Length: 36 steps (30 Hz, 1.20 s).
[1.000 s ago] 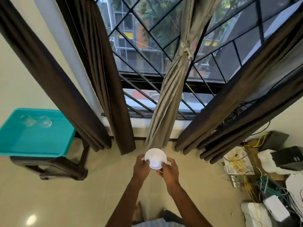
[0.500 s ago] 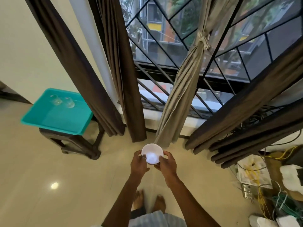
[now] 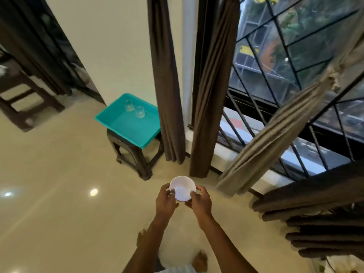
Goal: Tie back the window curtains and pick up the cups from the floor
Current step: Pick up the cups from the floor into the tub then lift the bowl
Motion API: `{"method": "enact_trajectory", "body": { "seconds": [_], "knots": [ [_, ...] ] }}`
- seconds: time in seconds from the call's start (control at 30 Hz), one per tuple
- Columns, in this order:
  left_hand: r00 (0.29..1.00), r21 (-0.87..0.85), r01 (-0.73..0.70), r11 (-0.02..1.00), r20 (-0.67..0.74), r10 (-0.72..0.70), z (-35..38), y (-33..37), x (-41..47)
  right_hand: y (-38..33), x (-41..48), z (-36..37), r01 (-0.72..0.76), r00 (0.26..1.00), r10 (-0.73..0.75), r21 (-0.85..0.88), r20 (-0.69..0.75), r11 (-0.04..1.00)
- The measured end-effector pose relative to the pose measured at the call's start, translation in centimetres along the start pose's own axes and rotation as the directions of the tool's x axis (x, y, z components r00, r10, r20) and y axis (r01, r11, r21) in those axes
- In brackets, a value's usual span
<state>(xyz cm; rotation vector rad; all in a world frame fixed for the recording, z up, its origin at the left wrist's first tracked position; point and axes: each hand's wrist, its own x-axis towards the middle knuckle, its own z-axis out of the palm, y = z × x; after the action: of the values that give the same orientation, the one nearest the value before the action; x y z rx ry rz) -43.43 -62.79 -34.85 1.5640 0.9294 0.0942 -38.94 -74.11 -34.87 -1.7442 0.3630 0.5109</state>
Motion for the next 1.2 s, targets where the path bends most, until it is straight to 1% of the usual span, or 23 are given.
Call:
{"method": "enact_trajectory", "body": {
  "seconds": [0.13,0.3,0.43,0.53,0.6,0.77,0.87,1.0,1.1,1.2],
  "knots": [
    [0.998,-0.037,0.047,0.998,-0.036,-0.049,-3.8,-0.2,2.0,-1.1,0.0,4.3,0.038,0.999,-0.036,-0.055,0.040,0.998],
    [0.998,-0.114,0.034,0.993,-0.052,-0.040,-9.7,0.8,6.8,-3.6,0.2,11.3,0.085,0.995,-0.080,-0.084,0.059,0.993],
    [0.998,-0.142,-0.041,0.989,-0.048,0.034,-14.9,2.5,11.0,-6.4,0.4,17.7,0.118,0.992,-0.115,-0.068,0.057,0.991],
    [0.991,-0.116,-0.129,0.985,-0.044,0.125,-18.5,3.2,13.7,-7.5,0.4,22.1,0.119,0.993,-0.117,-0.049,0.035,0.992],
    [0.986,-0.096,-0.161,0.982,-0.047,0.157,-20.3,2.9,15.1,-7.9,0.3,24.3,0.111,0.994,-0.110,-0.052,0.023,0.993],
    [0.992,-0.111,-0.123,0.986,-0.018,0.121,-22.1,2.3,17.6,-8.1,0.9,27.0,0.082,0.996,-0.085,-0.105,-0.019,0.991],
    [0.995,-0.073,-0.094,0.993,0.029,0.097,-21.9,2.5,19.8,-8.7,2.1,27.7,0.057,0.997,-0.063,-0.123,-0.042,0.991],
    [0.984,0.000,-0.154,0.988,0.094,0.154,-21.7,4.0,23.4,-10.1,4.8,28.9,0.021,0.997,-0.026,-0.072,-0.079,0.997],
    [0.983,0.009,-0.136,0.991,0.122,0.134,-22.1,4.9,26.6,-11.1,7.6,30.8,-0.003,0.995,-0.002,-0.054,-0.101,0.999],
    [0.969,0.050,-0.206,0.977,0.146,0.197,-23.1,6.3,30.2,-13.3,10.4,33.0,-0.037,0.995,0.031,-0.071,-0.090,0.997]
  ]
}}
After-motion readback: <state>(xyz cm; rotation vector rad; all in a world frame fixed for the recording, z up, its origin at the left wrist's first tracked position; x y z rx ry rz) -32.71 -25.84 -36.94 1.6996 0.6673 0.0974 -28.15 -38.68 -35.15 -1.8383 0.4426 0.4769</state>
